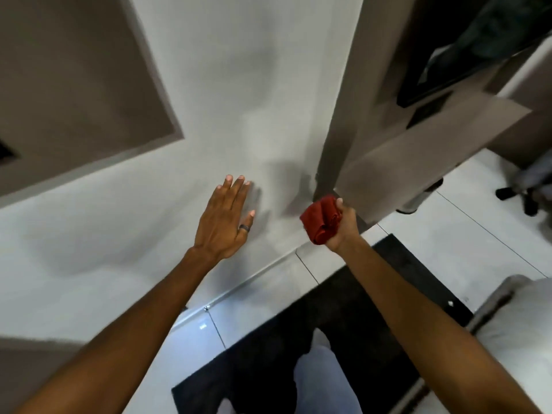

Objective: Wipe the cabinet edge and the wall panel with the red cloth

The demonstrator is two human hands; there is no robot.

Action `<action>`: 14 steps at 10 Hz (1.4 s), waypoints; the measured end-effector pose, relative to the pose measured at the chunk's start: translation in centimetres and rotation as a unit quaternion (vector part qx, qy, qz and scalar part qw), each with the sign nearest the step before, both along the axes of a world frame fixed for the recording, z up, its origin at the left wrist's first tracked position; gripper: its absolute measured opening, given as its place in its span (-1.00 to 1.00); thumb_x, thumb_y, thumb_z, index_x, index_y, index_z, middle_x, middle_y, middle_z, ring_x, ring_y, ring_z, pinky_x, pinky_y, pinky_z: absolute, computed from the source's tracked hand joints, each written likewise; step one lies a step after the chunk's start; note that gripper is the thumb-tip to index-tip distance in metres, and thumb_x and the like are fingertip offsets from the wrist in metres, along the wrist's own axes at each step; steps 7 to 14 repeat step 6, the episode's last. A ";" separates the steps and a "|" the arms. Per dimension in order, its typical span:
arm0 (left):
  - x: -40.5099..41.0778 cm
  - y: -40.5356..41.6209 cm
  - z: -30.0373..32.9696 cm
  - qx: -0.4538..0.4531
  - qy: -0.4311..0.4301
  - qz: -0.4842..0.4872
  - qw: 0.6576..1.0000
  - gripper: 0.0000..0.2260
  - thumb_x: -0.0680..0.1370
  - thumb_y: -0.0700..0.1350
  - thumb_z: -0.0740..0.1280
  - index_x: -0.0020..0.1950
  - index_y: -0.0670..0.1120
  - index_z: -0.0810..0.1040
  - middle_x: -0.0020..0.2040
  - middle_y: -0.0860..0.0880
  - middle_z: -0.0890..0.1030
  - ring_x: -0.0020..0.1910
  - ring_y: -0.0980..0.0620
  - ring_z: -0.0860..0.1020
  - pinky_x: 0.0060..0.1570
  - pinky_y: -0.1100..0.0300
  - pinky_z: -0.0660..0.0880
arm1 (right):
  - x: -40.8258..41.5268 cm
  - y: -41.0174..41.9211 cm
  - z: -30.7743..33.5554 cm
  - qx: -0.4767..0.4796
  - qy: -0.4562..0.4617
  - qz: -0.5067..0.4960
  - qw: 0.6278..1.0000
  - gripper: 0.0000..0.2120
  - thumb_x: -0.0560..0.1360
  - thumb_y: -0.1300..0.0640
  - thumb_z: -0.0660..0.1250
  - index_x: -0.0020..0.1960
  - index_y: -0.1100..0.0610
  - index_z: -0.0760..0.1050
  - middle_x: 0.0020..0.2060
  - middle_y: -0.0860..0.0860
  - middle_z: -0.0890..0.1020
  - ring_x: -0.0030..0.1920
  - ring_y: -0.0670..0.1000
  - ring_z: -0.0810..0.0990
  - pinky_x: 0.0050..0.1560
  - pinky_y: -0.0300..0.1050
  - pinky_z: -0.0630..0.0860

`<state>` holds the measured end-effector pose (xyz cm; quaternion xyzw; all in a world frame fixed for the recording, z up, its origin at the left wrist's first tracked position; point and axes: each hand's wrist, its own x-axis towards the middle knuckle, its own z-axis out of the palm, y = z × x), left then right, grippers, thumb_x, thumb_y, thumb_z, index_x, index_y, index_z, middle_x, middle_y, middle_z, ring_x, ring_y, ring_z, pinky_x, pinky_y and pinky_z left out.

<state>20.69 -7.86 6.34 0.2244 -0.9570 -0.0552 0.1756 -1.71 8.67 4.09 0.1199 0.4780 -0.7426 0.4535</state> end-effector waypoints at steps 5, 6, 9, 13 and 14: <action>-15.0 1.5 -3.9 0.008 -0.077 0.062 0.995 -0.39 0.71 0.16 -0.02 0.67 -0.16 0.05 0.68 -0.12 0.04 0.67 -0.12 -0.07 0.65 -0.08 -0.04 | -20.1 1.3 -10.7 0.400 0.703 0.366 0.461 -0.30 0.67 -0.30 -0.08 0.69 0.04 0.08 0.69 0.18 0.07 0.70 0.27 -0.01 0.67 0.41 -0.09; -13.7 2.2 -2.0 -0.029 -0.033 0.087 0.995 -0.39 0.71 0.14 0.04 0.67 -0.16 0.08 0.68 -0.13 0.06 0.67 -0.15 -0.05 0.65 -0.11 -0.02 | -17.7 0.2 -9.3 0.375 0.741 0.298 0.470 -0.29 0.67 -0.30 -0.06 0.70 0.04 0.04 0.70 0.15 0.01 0.70 0.25 -0.06 0.66 0.44 -0.07; -13.7 2.2 -2.0 -0.029 -0.033 0.087 0.995 -0.39 0.71 0.14 0.04 0.67 -0.16 0.08 0.68 -0.13 0.06 0.67 -0.15 -0.05 0.65 -0.11 -0.02 | -17.7 0.2 -9.3 0.375 0.741 0.298 0.470 -0.29 0.67 -0.30 -0.06 0.70 0.04 0.04 0.70 0.15 0.01 0.70 0.25 -0.06 0.66 0.44 -0.07; -13.7 2.2 -2.0 -0.029 -0.033 0.087 0.995 -0.39 0.71 0.14 0.04 0.67 -0.16 0.08 0.68 -0.13 0.06 0.67 -0.15 -0.05 0.65 -0.11 -0.02 | -17.7 0.2 -9.3 0.375 0.741 0.298 0.470 -0.29 0.67 -0.30 -0.06 0.70 0.04 0.04 0.70 0.15 0.01 0.70 0.25 -0.06 0.66 0.44 -0.07; -13.7 2.2 -2.0 -0.029 -0.033 0.087 0.995 -0.39 0.71 0.14 0.04 0.67 -0.16 0.08 0.68 -0.13 0.06 0.67 -0.15 -0.05 0.65 -0.11 -0.02 | -17.7 0.2 -9.3 0.375 0.741 0.298 0.470 -0.29 0.67 -0.30 -0.06 0.70 0.04 0.04 0.70 0.15 0.01 0.70 0.25 -0.06 0.66 0.44 -0.07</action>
